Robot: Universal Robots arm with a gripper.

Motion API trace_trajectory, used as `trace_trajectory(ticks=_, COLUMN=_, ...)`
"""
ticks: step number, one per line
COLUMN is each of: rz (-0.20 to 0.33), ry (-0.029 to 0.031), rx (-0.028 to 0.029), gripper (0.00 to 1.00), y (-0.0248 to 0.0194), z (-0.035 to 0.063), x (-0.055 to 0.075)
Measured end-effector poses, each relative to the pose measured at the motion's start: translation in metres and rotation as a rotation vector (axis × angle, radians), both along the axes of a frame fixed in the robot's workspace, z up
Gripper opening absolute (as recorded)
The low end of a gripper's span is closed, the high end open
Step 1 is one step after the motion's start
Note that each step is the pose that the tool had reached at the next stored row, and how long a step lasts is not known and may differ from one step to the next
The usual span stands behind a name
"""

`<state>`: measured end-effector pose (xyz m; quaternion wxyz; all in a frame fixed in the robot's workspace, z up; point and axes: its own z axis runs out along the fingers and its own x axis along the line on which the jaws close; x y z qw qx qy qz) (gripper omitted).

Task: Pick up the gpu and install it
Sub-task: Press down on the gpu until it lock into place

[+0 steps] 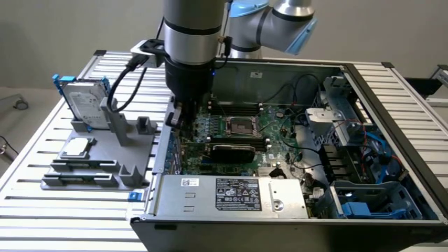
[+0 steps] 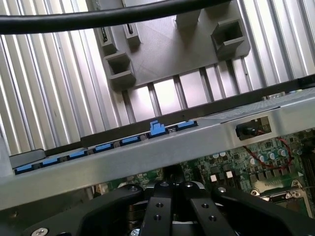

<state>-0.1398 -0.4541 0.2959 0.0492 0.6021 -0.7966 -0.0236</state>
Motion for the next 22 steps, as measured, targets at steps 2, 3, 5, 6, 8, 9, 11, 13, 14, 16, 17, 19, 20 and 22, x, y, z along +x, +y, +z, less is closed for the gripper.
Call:
trace_trajectory(ticks=2, rz=0.000, ry=0.0000, rx=-0.0027, gripper=0.11, y=0.0011, z=-0.0001, x=-0.0006)
trace_trajectory(ticks=3, rz=0.000, ry=0.0000, rx=-0.0042, gripper=0.11, y=0.0016, z=-0.0002, x=-0.0008)
trace_trajectory(ticks=5, rz=0.000, ry=0.0000, rx=-0.0073, gripper=0.11, y=0.0026, z=-0.0002, x=-0.0011)
trace_trajectory(ticks=6, rz=0.000, ry=0.0000, rx=-0.0090, gripper=0.11, y=0.0028, z=-0.0002, x=-0.0011)
trace_trajectory(ticks=8, rz=0.000, ry=0.0000, rx=-0.0119, gripper=0.11, y=0.0032, z=-0.0003, x=-0.0012)
trace_trajectory(ticks=9, rz=0.000, ry=0.0000, rx=-0.0129, gripper=0.11, y=0.0033, z=-0.0002, x=-0.0012)
trace_trajectory(ticks=11, rz=0.000, ry=0.0003, rx=-0.0145, gripper=0.11, y=0.0034, z=0.0007, x=-0.0012)
trace_trajectory(ticks=13, rz=0.000, ry=0.0011, rx=-0.0162, gripper=0.11, y=0.0034, z=0.0028, x=-0.0012)
trace_trajectory(ticks=14, rz=0.000, ry=0.0016, rx=-0.0171, gripper=0.11, y=0.0034, z=0.0038, x=-0.0012)
trace_trajectory(ticks=16, rz=0.000, ry=0.0018, rx=-0.0188, gripper=0.11, y=0.0036, z=0.0049, x=-0.0012)
trace_trajectory(ticks=17, rz=0.000, ry=0.0018, rx=-0.0197, gripper=0.11, y=0.0036, z=0.0052, x=-0.0012)
trace_trajectory(ticks=19, rz=0.000, ry=0.0018, rx=-0.0223, gripper=0.11, y=0.0038, z=0.0054, x=-0.0012)
trace_trajectory(ticks=20, rz=0.000, ry=0.0018, rx=-0.0239, gripper=0.11, y=0.0038, z=0.0054, x=-0.0012)
trace_trajectory(ticks=22, rz=0.000, ry=0.0020, rx=-0.0259, gripper=0.11, y=0.0039, z=0.0055, x=-0.0012)
